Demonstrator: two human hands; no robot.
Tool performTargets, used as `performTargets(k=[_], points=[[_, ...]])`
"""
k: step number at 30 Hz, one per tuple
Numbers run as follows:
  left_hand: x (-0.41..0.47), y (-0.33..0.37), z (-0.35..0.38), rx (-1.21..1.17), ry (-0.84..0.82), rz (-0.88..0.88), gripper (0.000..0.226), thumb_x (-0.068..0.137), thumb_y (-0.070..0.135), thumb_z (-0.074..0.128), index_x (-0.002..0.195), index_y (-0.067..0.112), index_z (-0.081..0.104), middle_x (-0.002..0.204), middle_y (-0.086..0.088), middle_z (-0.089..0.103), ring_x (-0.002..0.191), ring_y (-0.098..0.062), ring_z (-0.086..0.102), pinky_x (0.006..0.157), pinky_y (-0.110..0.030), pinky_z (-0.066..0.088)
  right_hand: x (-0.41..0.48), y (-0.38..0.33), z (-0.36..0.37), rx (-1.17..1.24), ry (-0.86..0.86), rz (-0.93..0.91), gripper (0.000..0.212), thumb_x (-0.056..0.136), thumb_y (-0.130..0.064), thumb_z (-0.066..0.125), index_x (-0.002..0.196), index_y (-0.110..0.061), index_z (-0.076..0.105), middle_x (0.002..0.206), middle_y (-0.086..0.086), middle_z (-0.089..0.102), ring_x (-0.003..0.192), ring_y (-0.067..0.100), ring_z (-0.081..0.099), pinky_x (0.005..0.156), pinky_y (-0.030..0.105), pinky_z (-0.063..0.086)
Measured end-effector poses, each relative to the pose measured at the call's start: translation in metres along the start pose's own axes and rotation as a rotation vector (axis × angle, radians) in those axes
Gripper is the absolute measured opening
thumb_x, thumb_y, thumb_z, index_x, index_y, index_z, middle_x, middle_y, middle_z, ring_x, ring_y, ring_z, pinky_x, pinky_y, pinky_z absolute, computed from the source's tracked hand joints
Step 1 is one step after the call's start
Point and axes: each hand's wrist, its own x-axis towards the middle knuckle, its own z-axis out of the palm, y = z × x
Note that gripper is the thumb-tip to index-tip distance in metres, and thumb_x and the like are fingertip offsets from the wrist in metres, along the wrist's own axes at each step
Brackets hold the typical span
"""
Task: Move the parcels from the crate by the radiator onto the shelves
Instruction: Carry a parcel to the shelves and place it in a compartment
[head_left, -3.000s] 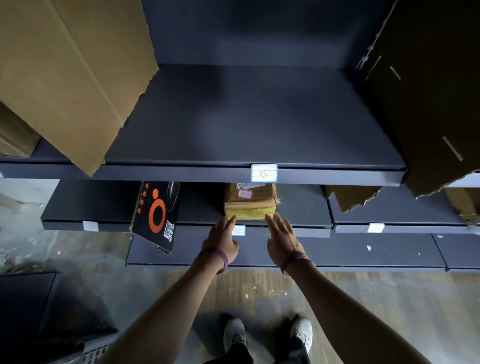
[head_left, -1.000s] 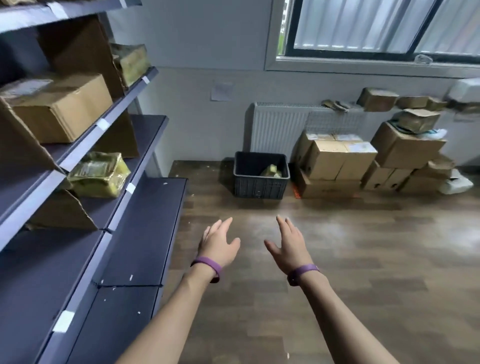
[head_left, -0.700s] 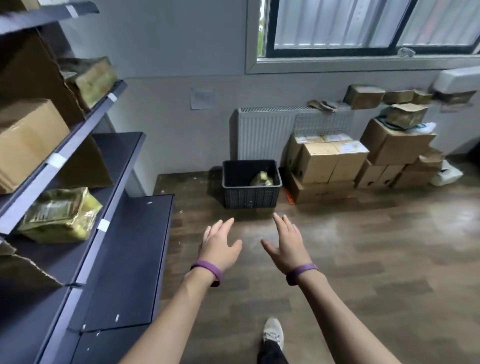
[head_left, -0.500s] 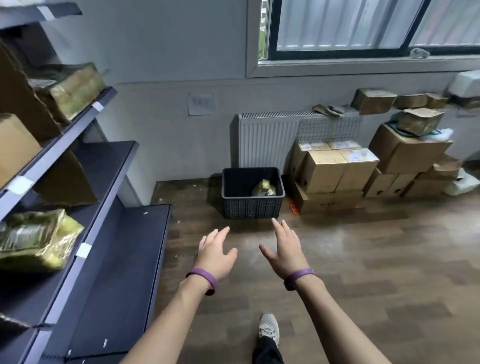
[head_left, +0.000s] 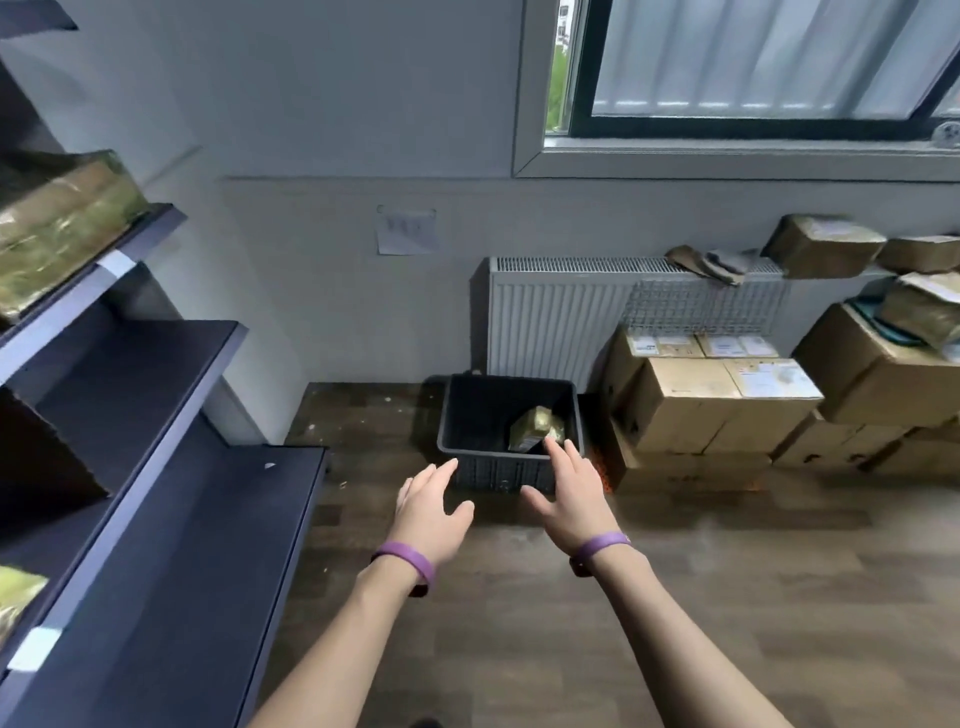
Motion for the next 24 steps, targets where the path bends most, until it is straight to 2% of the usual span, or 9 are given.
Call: performTargets(k=[7, 15, 24], points=[[0.127, 0.023, 0.000, -0.016, -0.004, 0.033, 0.056, 0.093, 0.025, 0.053, 0.146, 0.024, 0.035, 0.153, -0.001, 0.031, 0.143, -0.017, 0.019, 0.117, -0.031, 0.016, 0.115, 0.019, -0.005, -0.041, -0.034, 0.016, 0.072, 0.096, -0.036, 0.054, 0.153, -0.013, 0.016, 0.160, 0.009, 0.015, 0.149, 0.022, 0.007, 0.119, 0.033, 0.005], [0.327, 0.052, 0.003, -0.046, -0.154, 0.077, 0.056, 0.093, 0.026, 0.051, 0.146, 0.024, 0.033, 0.154, -0.001, 0.030, 0.144, -0.017, 0.019, 0.118, -0.034, 0.018, 0.277, 0.043, -0.008, -0.115, -0.055, 0.159, 0.073, 0.095, -0.035, 0.053, 0.153, -0.013, 0.016, 0.159, 0.006, 0.019, 0.149, 0.020, 0.009, 0.119, 0.033, 0.009], [0.480, 0.071, 0.004, 0.001, -0.243, 0.060, 0.056, 0.094, 0.027, 0.051, 0.147, 0.026, 0.032, 0.154, 0.001, 0.030, 0.144, -0.017, 0.020, 0.117, -0.034, 0.018, 0.412, 0.063, -0.010, -0.161, -0.143, 0.238, 0.070, 0.096, -0.034, 0.051, 0.153, -0.013, 0.016, 0.159, 0.009, 0.019, 0.148, 0.021, 0.011, 0.119, 0.031, 0.008]])
